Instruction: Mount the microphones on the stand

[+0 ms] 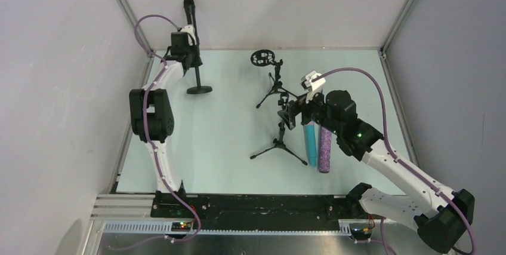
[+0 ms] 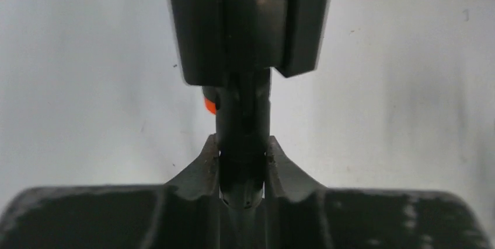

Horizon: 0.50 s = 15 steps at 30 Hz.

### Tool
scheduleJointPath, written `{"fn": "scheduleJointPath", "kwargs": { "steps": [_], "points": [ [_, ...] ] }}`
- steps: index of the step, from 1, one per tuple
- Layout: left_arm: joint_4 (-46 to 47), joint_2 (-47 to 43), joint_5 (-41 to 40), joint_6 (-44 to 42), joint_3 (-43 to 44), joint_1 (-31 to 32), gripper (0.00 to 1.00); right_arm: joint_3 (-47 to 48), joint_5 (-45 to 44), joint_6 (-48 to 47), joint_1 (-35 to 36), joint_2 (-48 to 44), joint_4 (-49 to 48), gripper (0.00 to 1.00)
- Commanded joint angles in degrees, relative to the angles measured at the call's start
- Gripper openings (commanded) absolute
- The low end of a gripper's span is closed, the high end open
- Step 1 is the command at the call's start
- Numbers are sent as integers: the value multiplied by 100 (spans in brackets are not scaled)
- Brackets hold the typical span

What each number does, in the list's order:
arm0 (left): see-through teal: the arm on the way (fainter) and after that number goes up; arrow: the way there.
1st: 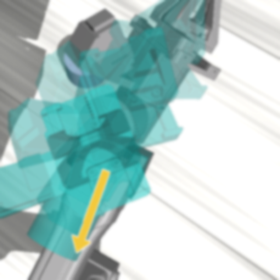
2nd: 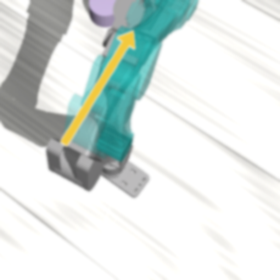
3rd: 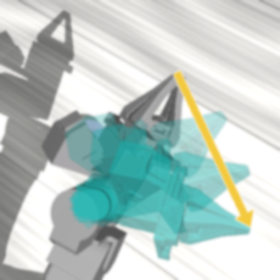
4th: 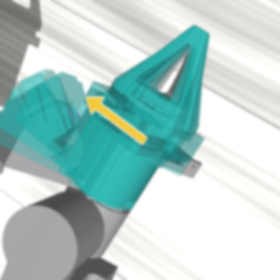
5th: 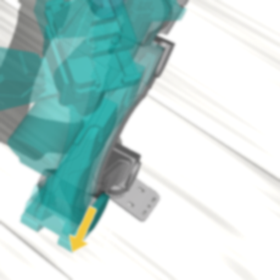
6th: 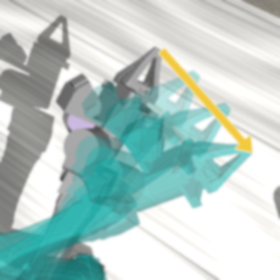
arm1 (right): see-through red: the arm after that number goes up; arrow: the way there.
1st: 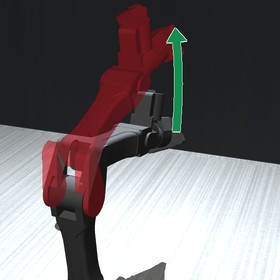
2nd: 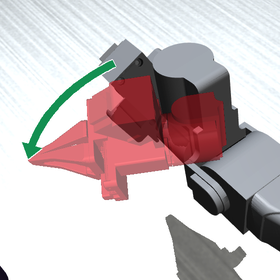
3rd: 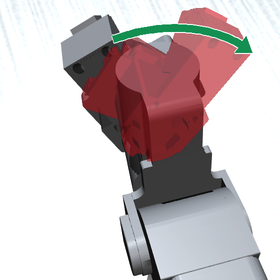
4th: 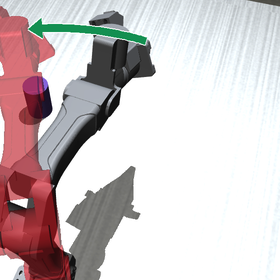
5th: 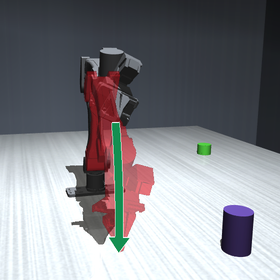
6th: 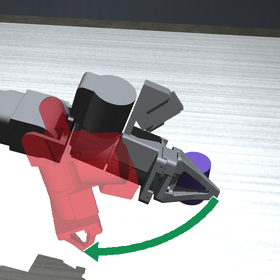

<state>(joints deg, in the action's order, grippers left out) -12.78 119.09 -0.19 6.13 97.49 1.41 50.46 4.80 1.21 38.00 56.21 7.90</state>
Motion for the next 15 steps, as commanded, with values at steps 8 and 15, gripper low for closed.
{"fn": "scheduleJointPath", "kwargs": {
  "steps": [8, 15],
  "points": [
    [-3, -322, 1010, -278, 80, -108, 0, 6, -98, -95, -50, -51, -144, 99],
    [1375, -1187, 1301, -238, -948, -106, 0, 1, -119, -102, -47, -42, -121, 99]
  ]
}}
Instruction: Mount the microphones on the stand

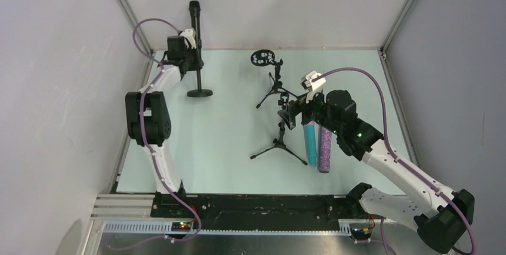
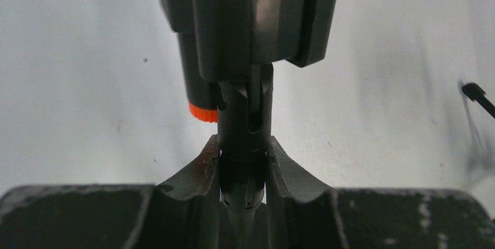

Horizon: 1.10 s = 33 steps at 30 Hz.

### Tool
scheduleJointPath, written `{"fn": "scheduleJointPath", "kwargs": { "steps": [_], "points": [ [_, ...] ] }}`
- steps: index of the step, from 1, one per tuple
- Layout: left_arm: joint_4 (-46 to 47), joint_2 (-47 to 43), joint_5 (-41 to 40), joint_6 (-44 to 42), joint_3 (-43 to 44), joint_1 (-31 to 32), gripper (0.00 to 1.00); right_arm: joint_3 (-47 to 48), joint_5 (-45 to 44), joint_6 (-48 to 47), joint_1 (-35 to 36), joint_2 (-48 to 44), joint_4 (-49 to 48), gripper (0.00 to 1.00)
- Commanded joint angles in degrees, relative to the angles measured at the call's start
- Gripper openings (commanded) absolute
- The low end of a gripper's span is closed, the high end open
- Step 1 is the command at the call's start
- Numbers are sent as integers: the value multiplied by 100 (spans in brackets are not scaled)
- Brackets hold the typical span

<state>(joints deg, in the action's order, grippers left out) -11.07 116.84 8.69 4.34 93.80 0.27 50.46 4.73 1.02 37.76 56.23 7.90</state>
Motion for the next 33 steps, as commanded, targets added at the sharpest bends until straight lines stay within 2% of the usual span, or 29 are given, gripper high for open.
{"fn": "scheduleJointPath", "kwargs": {
  "steps": [1, 2, 11, 15, 20, 27, 33],
  "points": [
    [1468, -1062, 419, -18, -765, 8, 0, -5, -113, -77, -23, -47, -130, 99],
    [1916, -1252, 421, 46, -1052, 8, 0, -11, -113, -72, -23, -63, -148, 99],
    [3613, -1902, 602, 127, -2274, 25, 0, -121, -143, -69, -23, -151, -254, 99],
    [4826, -2049, 636, 147, -2818, 27, 0, -168, -164, -54, -28, -170, -283, 99],
    [5852, -2025, 869, 14, -3334, 64, 0, -226, -178, -23, -32, -203, -316, 100],
    [8177, -1763, 777, 101, -4419, 96, 0, -262, -182, -5, -36, -249, -332, 100],
    [8794, -1614, 945, 124, -4728, 91, 0, -273, -177, 14, -23, -282, -305, 99]
  ]
}}
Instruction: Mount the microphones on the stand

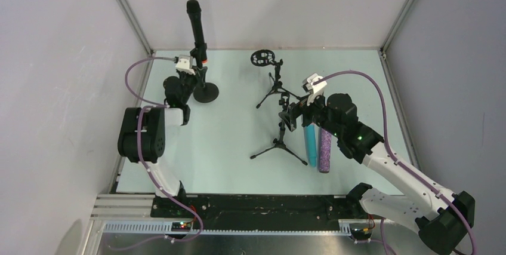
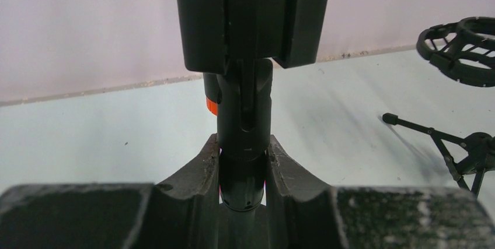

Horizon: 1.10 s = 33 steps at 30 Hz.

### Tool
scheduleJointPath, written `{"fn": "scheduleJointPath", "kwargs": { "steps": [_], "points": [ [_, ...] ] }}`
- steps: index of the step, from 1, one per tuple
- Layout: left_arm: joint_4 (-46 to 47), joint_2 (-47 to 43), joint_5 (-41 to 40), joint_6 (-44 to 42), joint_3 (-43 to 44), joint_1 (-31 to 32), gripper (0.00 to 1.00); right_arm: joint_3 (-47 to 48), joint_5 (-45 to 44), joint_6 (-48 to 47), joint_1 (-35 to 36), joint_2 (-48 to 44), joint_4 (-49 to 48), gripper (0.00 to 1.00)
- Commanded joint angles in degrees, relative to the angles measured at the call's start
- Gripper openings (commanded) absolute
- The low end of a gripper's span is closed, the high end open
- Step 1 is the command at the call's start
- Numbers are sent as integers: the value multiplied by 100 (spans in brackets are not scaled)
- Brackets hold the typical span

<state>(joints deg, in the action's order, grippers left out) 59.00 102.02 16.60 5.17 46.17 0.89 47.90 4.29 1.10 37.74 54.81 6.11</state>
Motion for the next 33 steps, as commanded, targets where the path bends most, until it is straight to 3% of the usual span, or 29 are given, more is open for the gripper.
{"fn": "scheduleJointPath", "kwargs": {
  "steps": [1, 20, 33],
  "points": [
    [1807, -130, 180, 22, -2, 33, 0, -17, -138, 9, -21, -152, -121, 99],
    [1852, 121, 480, -3, -24, 26, 36, -26, -131, -3, -22, -260, -99, 100],
    [1857, 404, 609, 12, 90, 26, 36, -22, -165, -58, -29, -295, -60, 99]
  ]
}}
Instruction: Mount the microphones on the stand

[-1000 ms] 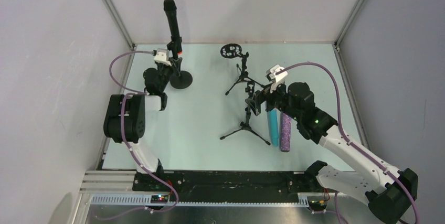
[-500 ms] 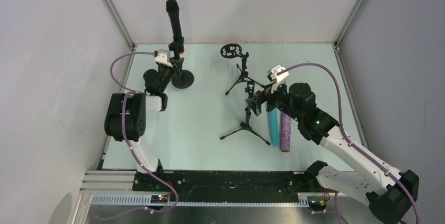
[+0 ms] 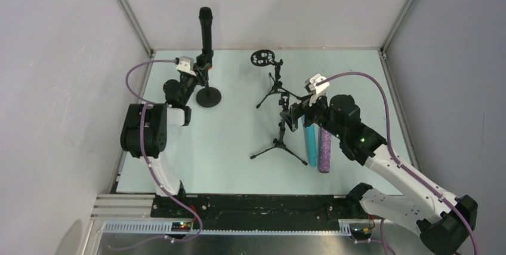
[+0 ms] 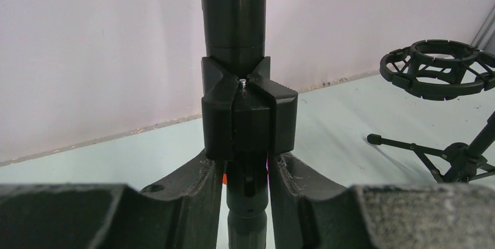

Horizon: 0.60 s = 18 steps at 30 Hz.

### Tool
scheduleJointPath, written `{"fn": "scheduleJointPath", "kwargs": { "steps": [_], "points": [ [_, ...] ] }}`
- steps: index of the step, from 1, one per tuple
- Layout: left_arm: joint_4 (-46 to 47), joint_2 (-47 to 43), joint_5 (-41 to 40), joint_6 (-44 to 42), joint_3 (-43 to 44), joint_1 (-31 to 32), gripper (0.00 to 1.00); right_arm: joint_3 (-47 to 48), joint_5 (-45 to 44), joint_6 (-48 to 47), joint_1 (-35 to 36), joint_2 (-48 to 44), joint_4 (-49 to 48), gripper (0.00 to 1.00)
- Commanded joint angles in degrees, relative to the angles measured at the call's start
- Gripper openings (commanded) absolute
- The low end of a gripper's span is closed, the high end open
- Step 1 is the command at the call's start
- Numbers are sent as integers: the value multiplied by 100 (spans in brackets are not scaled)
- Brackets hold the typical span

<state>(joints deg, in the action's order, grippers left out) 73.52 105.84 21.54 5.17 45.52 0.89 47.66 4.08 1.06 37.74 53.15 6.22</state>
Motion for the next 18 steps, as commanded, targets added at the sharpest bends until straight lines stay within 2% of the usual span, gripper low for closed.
{"fn": "scheduleJointPath", "kwargs": {
  "steps": [1, 7, 11, 17, 18],
  "points": [
    [403, 14, 116, 0, 123, 26, 36, -1, -143, -53, -25, -125, -73, 99],
    [421, -124, 104, 22, -55, 30, 39, -2, -131, -62, -32, -90, -98, 99],
    [444, -320, 164, 62, -208, 26, 47, -2, -126, -51, -31, -94, -112, 100],
    [523, -713, 196, -58, -595, 26, 66, -1, -123, -41, -25, -86, -117, 99],
    [558, -762, 194, -125, -715, 30, 71, 2, -116, -33, -23, -81, -120, 99]
  ]
}}
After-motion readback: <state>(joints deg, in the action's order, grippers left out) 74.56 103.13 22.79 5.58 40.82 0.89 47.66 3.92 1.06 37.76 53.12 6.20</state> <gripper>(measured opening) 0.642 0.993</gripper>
